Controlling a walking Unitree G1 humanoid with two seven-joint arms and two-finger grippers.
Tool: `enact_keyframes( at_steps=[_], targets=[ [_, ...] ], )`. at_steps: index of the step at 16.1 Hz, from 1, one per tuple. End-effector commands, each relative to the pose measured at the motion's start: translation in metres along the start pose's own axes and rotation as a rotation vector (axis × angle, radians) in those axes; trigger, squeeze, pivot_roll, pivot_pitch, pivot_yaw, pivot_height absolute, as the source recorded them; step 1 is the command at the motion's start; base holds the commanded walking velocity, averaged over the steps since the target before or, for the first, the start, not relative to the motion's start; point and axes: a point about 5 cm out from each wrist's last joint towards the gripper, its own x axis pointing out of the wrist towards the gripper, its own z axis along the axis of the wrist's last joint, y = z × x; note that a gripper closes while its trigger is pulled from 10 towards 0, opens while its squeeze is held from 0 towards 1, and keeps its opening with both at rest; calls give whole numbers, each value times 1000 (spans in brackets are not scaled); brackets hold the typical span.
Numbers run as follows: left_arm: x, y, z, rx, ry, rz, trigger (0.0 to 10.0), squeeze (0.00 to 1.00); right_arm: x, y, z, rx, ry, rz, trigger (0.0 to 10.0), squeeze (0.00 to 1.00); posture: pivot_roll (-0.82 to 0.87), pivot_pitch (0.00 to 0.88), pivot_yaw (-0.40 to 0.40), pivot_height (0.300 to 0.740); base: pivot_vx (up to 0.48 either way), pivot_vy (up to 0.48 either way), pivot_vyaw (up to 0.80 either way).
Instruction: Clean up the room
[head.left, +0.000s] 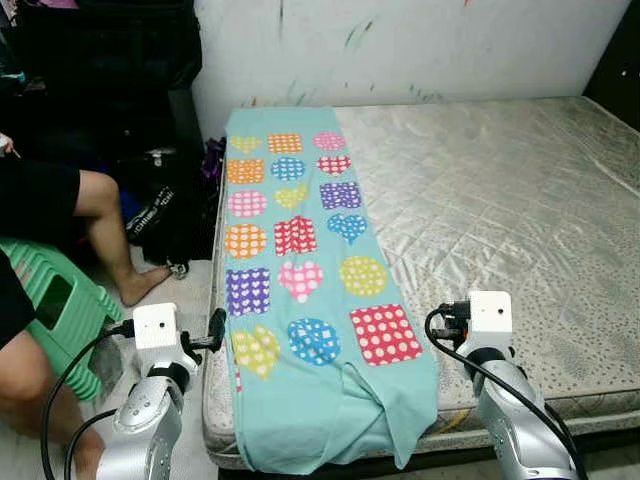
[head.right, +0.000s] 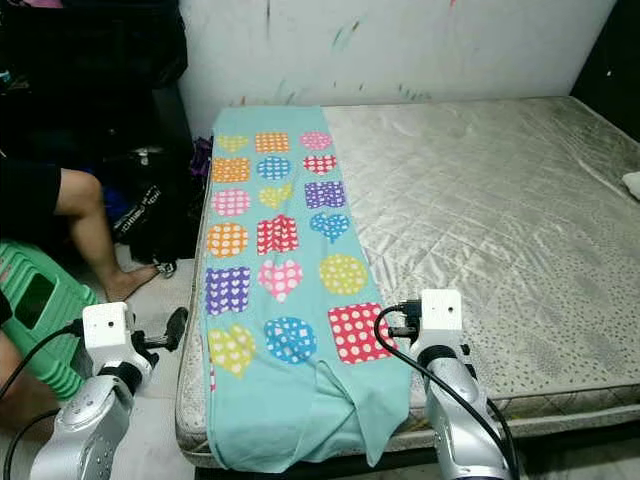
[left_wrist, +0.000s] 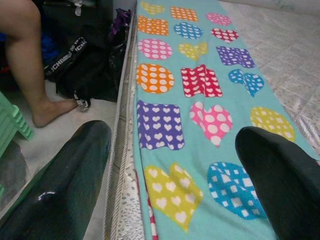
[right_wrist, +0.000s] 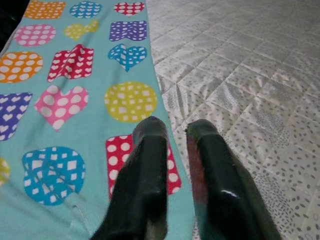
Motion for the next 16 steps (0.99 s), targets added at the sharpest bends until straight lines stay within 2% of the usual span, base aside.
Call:
enact_keyframes(
  at_steps=[1,10,11,16],
  targets=[
    [-1,2,1,12,3,6,10000,0,0,0,2,9,-2,4,10000,1000,-115,0,3,719,0,0,0],
    [1,2,5,9,-13,7,10000,0,-1,1,6,18,-37,-3,10000,1000,-116,0,5,719,0,0,0],
    [1,1,5,9,-15,6,10000,0,-1,1,6,24,-42,-4,10000,0,-116,0,5,719,0,0,0],
    [2,2,6,8,-18,8,10000,0,0,3,7,30,-46,3,10000,0,-114,0,4,710,0,0,0]
  ],
)
